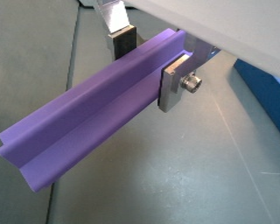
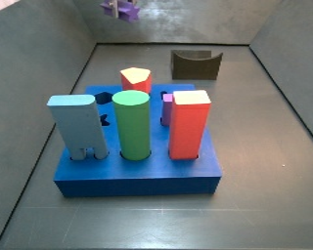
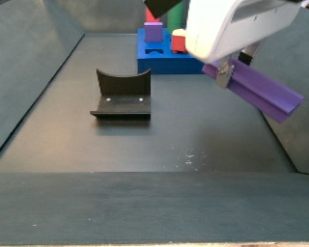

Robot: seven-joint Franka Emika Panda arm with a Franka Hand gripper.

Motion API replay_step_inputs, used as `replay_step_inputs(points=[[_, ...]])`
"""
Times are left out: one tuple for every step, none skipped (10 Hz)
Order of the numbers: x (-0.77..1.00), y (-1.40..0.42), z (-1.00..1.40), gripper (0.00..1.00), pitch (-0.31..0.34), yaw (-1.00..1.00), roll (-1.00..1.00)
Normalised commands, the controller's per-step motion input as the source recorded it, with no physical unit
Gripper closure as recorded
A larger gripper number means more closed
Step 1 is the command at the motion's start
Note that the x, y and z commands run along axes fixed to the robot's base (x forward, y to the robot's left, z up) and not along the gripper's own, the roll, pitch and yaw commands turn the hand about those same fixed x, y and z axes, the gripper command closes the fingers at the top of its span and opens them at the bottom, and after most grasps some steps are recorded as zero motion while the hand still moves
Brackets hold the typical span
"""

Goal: Pick up the star object. Move up. Place the star object on the fixture. Regrasp the star object. Move to above the board. Insert the star object.
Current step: Place the star object on the fixture.

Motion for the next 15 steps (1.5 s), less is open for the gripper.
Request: replay_step_inputs(points=[[-0.02, 0.01, 0.76, 1.0, 0.102, 0.02, 0.09], [-0.01, 0.0, 0.68, 1.0, 0.109, 0.02, 0.1], [-0.01, 0.0, 0.57, 1.0, 0.118, 0.03, 0.1], [-0.01, 0.0, 0.5, 1.0, 0.116, 0.02, 0.1], [-0.01, 0.01, 0.44, 1.0, 0.117, 0.02, 0.09], [-0.01, 0.0, 0.3, 1.0, 0.113, 0.02, 0.1], [-0.01, 0.0, 0.22, 1.0, 0.111, 0.03, 0.1], [1.0, -0.67, 0.18, 1.0, -0.13, -1.0, 0.07], [1.0, -0.66, 0.15, 1.0, -0.126, -1.0, 0.06], [1.0, -0.62, 0.13, 1.0, -0.128, -1.0, 0.07], [1.0, -0.53, 0.12, 1.0, -0.136, -1.0, 0.06], [1.0, -0.49, 0.1, 1.0, -0.143, -1.0, 0.06], [1.0, -0.43, 0.08, 1.0, -0.157, -1.0, 0.06], [1.0, -0.38, 0.07, 1.0, -0.137, -0.84, 0.06], [1.0, -0.32, 0.05, 1.0, -0.079, -0.51, 0.04]])
